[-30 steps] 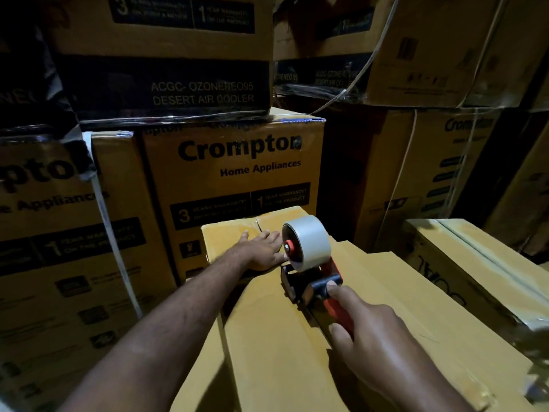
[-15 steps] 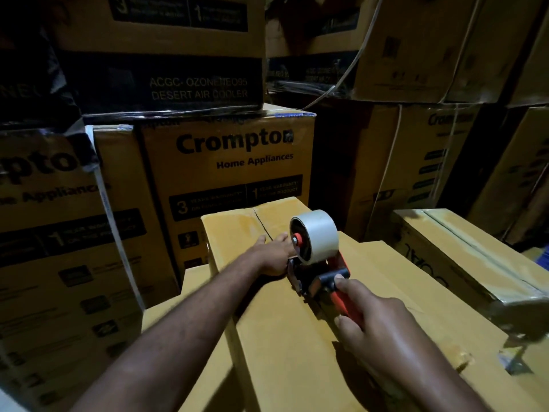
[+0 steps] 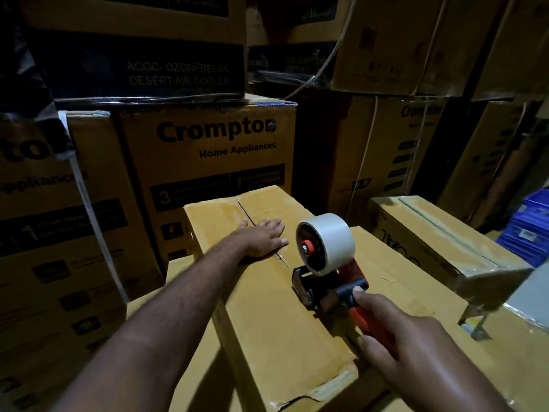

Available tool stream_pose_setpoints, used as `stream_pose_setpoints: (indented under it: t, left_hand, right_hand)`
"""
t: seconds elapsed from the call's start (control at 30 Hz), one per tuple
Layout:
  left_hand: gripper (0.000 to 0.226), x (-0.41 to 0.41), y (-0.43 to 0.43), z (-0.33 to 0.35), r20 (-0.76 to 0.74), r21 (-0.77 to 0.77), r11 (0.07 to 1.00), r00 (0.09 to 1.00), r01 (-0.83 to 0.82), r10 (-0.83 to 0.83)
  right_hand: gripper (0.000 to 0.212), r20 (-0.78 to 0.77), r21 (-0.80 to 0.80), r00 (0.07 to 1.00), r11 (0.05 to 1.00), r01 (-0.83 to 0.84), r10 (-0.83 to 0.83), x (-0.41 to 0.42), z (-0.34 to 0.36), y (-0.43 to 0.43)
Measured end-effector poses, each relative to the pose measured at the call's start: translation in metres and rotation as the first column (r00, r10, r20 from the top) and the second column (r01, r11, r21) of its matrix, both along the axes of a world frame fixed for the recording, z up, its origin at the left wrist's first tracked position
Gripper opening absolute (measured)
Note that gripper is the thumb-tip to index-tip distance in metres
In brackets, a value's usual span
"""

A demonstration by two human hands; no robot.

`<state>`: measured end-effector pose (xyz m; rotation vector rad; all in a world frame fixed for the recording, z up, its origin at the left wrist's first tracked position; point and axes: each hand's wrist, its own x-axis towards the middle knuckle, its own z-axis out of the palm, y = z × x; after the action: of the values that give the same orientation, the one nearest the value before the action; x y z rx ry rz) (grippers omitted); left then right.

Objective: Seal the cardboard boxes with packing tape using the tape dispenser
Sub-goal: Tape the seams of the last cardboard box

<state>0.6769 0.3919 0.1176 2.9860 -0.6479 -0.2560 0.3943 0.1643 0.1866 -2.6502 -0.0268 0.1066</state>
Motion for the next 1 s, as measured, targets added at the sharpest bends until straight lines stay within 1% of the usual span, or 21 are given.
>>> stream_pose_setpoints:
  t: [0.1,0.2,0.27,0.33,0.43,0.57,0.7,0.87,1.0]
  left_hand:
    - [0.064,-0.02,-0.014,0.009,-0.029,-0.003,0.999,0.999,-0.037,0.037]
    - [0.05,-0.067,-0.032,0.011,-0.068,-0.038,0.995,0.993,0.09,-0.092]
    - [0.053,-0.096,-0.034,0.009,-0.031,-0.014,0.991,0.991,0.132,-0.132]
    - [0.056,-0.099,-0.03,0.006,0.02,0.015,0.994,0.994,0.106,-0.106]
    - [0.05,-0.095,-0.026,0.007,-0.018,0.016,0.998,0.998,0.06,-0.06]
    - [0.042,-0.1,-0.036,0.011,-0.054,-0.002,1.0,0.998,0.021,-0.021]
    - [0.045,-0.111,-0.045,0.015,-0.052,-0.035,0.998,0.998,-0.043,0.041]
    - [0.048,-0.12,-0.048,0.022,-0.055,0.03,0.998,0.997,-0.055,0.057]
    - [0.05,-0.136,-0.066,0.03,-0.027,0.022,0.994,0.994,-0.103,0.104]
  right_hand:
    - [0.06,0.055,-0.04,0.998,0.999,0.001,0.001,-0.005,-0.003,0.0]
    - [0.06,0.092,-0.031,0.996,0.999,0.018,-0.015,-0.007,-0.004,-0.005]
    - [0.06,0.11,0.009,0.994,1.0,0.007,-0.008,-0.009,-0.007,-0.008]
    - [0.058,0.123,0.036,0.992,0.999,-0.033,0.029,-0.011,-0.013,-0.006]
    - [0.057,0.149,0.037,0.986,0.996,-0.076,0.07,-0.013,-0.018,-0.005]
    - [0.057,0.161,0.046,0.983,0.995,-0.094,0.085,-0.027,-0.014,-0.022]
    - [0.058,0.148,0.073,0.983,0.99,-0.118,0.107,-0.051,-0.017,-0.035]
    - [0.061,0.146,0.092,0.985,0.99,-0.108,0.094,-0.087,-0.018,-0.048]
    - [0.061,0.163,0.082,0.982,0.991,-0.106,0.092,-0.099,-0.018,-0.055]
